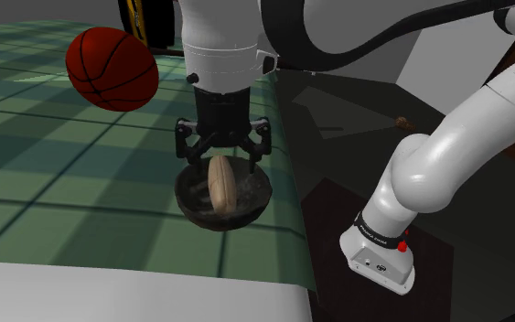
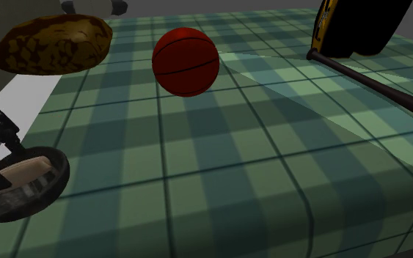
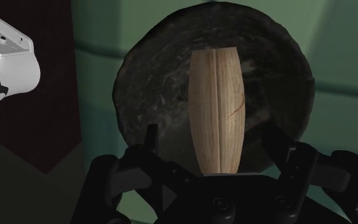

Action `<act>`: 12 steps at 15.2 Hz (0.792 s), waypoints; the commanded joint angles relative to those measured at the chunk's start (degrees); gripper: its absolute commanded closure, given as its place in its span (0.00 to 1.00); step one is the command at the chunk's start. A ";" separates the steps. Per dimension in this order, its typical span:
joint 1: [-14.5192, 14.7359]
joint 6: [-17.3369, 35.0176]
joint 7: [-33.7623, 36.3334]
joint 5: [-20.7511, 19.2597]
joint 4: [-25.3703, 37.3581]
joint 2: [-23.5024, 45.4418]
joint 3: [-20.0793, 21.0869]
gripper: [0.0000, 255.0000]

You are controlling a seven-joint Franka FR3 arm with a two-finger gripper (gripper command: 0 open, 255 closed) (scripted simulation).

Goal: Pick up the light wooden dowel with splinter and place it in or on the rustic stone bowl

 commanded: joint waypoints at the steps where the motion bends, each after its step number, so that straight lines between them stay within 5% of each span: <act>1: 0.00 0.00 0.00 0.00 0.00 0.00 0.00 0.00; 5: -0.41 -7.20 0.43 -0.69 7.75 0.61 -0.41 0.00; 12: -0.40 -7.20 0.43 -0.69 7.75 0.61 -0.42 0.00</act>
